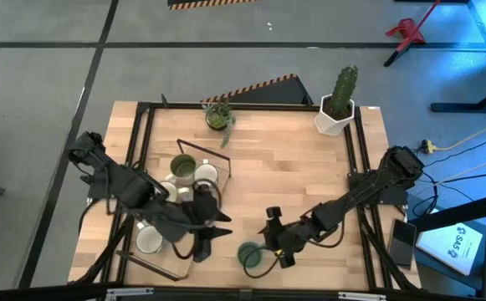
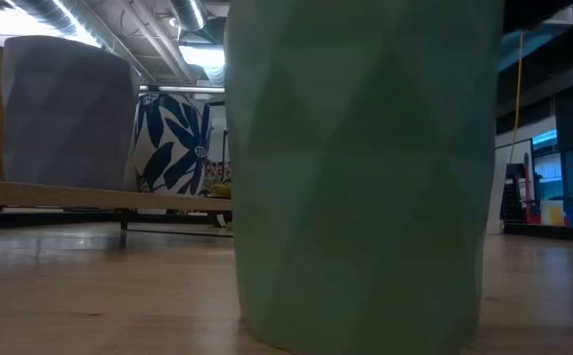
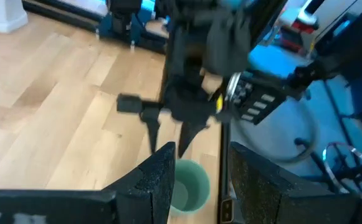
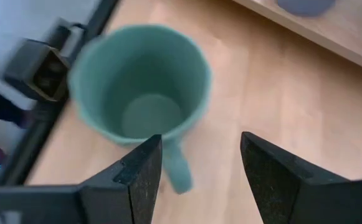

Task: Place coffee mugs
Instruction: Put the green mug on the shelf

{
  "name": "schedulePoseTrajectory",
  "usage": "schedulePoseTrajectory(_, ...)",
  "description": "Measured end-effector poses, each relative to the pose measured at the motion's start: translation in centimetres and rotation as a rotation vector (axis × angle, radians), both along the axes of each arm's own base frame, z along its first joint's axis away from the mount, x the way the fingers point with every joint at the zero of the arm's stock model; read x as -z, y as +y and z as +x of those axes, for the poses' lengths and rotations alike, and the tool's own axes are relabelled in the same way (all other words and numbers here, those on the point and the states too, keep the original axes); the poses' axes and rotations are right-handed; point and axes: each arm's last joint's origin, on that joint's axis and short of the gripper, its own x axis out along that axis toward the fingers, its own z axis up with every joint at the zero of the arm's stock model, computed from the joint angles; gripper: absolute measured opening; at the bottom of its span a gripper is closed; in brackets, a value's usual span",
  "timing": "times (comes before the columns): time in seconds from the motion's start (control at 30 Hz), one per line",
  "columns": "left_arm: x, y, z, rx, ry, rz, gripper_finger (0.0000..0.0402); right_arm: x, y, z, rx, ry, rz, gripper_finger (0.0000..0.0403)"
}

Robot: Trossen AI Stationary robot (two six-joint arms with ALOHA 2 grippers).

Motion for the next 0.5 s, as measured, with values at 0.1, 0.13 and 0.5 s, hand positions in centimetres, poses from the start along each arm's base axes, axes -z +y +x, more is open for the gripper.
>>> schedulePoseTrajectory(0.1, 1.5, -0.7, 1.3, -0.004, 0.036, 0.022, 0.0142, -0.9, 0.1, -0.4, -0.043, -0.001, 0.043, 0.0204)
schedulePoseTrajectory(0.13, 2.0, -0.9, 1.7, -0.005, 0.051, 0.025, 0.0142, -1.3, 0.1, -0.6, -0.051, 0.0, 0.052, 0.0204)
schedulePoseTrajectory(0.5, 9.1, -2.2, 7.4, 0.037, 0.229, 0.004, 0.0142, -6.3, 1.0, -6.0, 0.011, -0.015, 0.135, 0.0204)
